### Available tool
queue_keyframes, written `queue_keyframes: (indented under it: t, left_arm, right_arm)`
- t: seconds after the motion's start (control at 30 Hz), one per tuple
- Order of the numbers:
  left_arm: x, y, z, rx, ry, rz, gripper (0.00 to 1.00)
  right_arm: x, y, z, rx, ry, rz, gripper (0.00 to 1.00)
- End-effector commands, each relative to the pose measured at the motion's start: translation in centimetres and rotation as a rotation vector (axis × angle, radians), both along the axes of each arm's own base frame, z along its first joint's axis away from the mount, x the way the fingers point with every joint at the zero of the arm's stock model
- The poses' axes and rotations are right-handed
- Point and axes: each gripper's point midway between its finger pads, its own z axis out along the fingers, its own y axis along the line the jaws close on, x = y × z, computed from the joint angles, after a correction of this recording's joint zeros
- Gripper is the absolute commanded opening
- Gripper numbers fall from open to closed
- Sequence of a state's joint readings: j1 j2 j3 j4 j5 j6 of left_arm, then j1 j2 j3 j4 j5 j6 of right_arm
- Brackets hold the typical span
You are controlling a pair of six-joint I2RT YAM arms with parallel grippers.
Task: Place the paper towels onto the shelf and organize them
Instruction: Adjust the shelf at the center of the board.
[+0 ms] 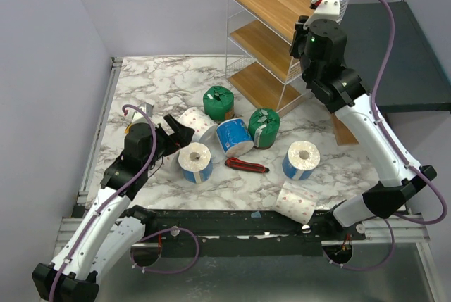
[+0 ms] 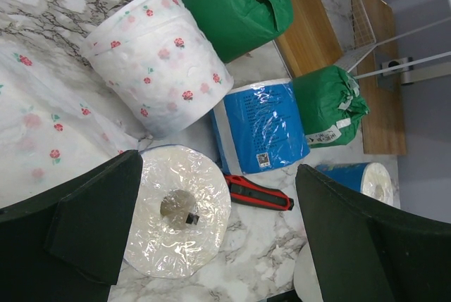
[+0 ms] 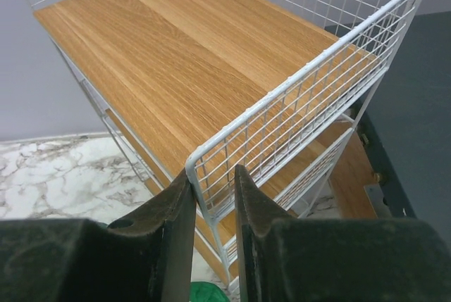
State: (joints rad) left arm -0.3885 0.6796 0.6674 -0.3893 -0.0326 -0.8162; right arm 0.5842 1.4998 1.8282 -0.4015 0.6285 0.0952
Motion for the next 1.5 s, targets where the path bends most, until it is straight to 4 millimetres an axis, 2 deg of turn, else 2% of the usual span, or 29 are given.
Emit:
queue_keyframes:
  t: [0.0,0.37,0.53,0.67,0.9,0.93,1.0,1.07,1.1,1.17,1.33,1.47]
  left_arm:
    - [0.0,-0.5,0.6,-0.022,-0.016,-0.02,0.94]
    - [0.3,-0.9,1.1,-0.03,-0.017,-0.028,0.94]
    - [0.4,-0.9,1.1,-0.034,-0.016,-0.026,0.94]
    - [0.6,-1.0,1.5,-0.036,-0.022,-0.024,0.94]
    - [1.1,-1.1,2.3,-0.034,-0.031,-0.022,0.94]
    - [1.1,-1.1,2.4,-0.032,-0.032,-0.022,0.94]
    - [1.4,-0.8,2.9,-0.026,-0.043,-0.008,0.94]
    - [1.7,-0.7,3.9,-0.023,-0.063,0.003,0.94]
    - [1.9,-0.7,4.7,-0.025,-0.079,0.007,0.94]
    - [2.4,-0.7,6.6,-0.028,-0.117,0.013,0.94]
    - [4.6,-0.8,12.4,-0.034,-0.245,0.038,0.95]
    - [6.8,-1.3,17.6,-0.009,-0.355,0.031,0.96]
  right_arm:
    - [-0.8,5.2,0.5,0.072,-0.023,0.251,0.01]
    - [-3.4,7.1,-0.6,0.071,0.019,0.431,0.01]
    - [-4.3,7.2,-0.7,0.057,0.018,0.473,0.01]
    - [-4.8,6.6,-0.5,0.06,0.017,0.458,0.01]
    - [-4.5,4.1,-0.7,0.07,0.014,0.321,0.01]
    - [-4.5,3.9,-0.5,0.077,0.01,0.31,0.04]
    - [-4.9,3.5,0.2,0.097,-0.004,0.302,0.21]
    - [-5.3,3.4,1.1,0.122,-0.019,0.306,0.42]
    - [-5.6,3.3,1.5,0.136,-0.025,0.306,0.52]
    - [-5.8,3.0,2.4,0.163,-0.035,0.298,0.65]
    - [-5.6,1.6,3.9,0.233,-0.075,0.209,0.78]
    - [-4.4,0.9,4.4,0.293,-0.088,0.119,0.8]
